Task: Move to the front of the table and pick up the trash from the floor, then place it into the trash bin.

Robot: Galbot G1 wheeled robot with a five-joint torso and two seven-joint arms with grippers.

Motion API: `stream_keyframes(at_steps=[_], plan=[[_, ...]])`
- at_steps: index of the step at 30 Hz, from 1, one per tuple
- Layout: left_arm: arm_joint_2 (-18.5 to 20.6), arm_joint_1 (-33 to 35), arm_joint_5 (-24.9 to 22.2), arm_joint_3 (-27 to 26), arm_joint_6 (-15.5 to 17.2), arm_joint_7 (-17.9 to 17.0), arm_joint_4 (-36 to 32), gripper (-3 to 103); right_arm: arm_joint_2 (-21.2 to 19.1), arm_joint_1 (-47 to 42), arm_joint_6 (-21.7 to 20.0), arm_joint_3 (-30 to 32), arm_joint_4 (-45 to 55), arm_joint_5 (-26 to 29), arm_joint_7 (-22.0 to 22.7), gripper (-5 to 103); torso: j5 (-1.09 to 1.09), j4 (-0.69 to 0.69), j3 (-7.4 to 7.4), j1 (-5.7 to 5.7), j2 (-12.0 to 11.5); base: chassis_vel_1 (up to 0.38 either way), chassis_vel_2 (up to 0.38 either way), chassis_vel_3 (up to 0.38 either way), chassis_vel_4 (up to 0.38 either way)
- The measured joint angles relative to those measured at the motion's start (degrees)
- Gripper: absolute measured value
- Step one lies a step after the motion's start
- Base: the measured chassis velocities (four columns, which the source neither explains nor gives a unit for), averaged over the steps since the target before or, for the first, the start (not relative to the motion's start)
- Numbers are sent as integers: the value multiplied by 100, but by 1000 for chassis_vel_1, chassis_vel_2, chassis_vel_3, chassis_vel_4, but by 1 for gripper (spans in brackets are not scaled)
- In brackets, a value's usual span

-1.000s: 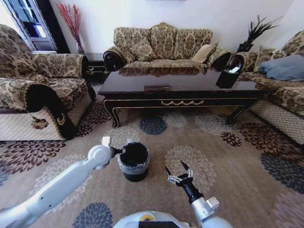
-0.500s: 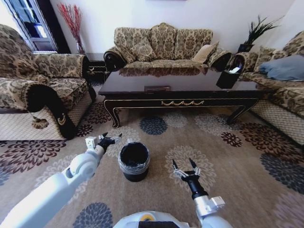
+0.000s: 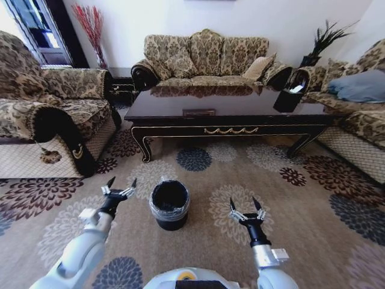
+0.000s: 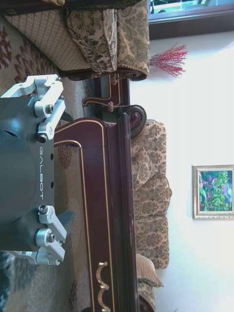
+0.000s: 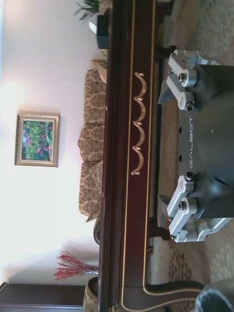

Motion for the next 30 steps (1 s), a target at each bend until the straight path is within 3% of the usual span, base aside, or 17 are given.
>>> stream_keyframes(at_steps=[3, 7, 15, 20, 30], plan=[[-79, 218, 54, -125, -138, 162, -56, 100, 21, -5, 78, 87, -65, -136, -26, 100, -1, -5, 0, 0, 0, 0, 0, 0, 0], [-380, 824, 145, -442, -446, 414, -91, 100, 91, 42, 180, 170, -188, -335, -28, 100, -1, 0, 0, 0, 0, 0, 0, 0, 0], [-835, 1311, 130, -632, -787, 524, 131, 100, 174, 20, 233, 178, -240, -552, 64, 100, -1, -2, 1, 0, 0, 0, 0, 0, 0], [-845, 1405, 53, -746, -946, 522, 266, 100, 187, 28, 267, 206, -205, -573, 69, 100, -1, -1, 1, 0, 0, 0, 0, 0, 0], [-853, 1384, 14, -686, -969, 498, 95, 100, 247, 43, 274, 250, -85, -571, 60, 100, 0, -2, 1, 0, 0, 0, 0, 0, 0]])
